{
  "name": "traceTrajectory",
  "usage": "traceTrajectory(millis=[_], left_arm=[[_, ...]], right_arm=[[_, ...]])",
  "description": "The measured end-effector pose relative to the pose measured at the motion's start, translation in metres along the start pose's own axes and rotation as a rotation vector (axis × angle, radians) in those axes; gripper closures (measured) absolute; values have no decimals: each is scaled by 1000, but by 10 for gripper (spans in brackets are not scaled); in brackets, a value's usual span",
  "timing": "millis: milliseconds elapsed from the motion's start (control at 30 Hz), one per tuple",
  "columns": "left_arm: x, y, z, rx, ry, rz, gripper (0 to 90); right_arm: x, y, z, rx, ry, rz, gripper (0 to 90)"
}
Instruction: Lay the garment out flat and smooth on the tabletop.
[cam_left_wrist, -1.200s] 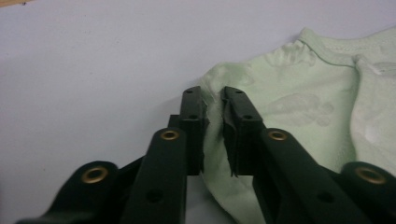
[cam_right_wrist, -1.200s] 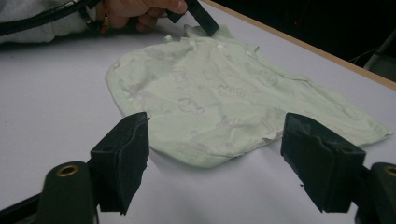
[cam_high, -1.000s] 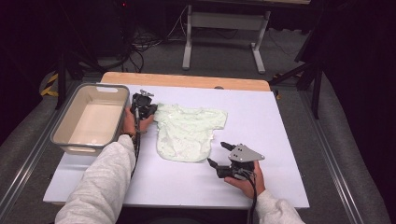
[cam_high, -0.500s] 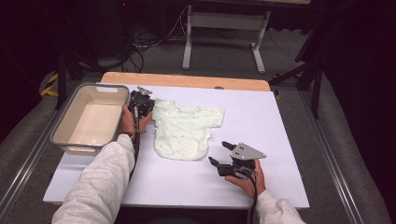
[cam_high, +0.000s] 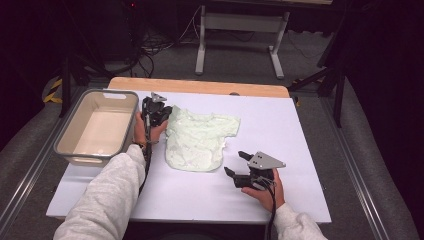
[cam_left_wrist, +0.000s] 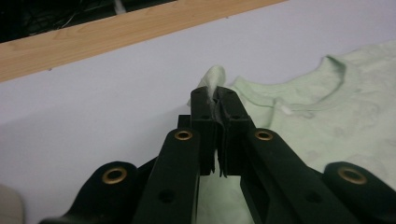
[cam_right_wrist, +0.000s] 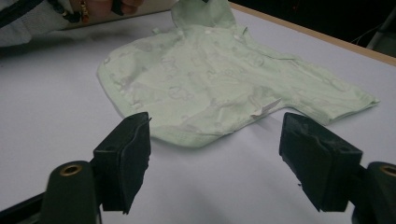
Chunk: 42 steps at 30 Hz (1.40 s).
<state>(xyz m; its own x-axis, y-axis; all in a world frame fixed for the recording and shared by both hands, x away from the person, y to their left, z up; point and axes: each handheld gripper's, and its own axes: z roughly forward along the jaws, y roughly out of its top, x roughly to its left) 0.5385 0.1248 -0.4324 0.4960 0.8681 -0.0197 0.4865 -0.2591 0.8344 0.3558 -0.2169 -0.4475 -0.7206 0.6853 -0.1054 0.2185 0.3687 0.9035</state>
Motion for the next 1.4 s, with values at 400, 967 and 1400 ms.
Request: traceTrajectory(millis=[400, 967, 1400], left_arm=[[-8, 7, -16, -59, -34, 15, 867], [-39, -8, 6, 8, -137, 173, 852], [-41, -9, 2, 23, -190, 180, 749]], right_arm=[[-2, 0, -1, 5, -28, 5, 254], [0, -2, 3, 42, -3, -9, 265], [0, -3, 5, 56, 6, -11, 252]])
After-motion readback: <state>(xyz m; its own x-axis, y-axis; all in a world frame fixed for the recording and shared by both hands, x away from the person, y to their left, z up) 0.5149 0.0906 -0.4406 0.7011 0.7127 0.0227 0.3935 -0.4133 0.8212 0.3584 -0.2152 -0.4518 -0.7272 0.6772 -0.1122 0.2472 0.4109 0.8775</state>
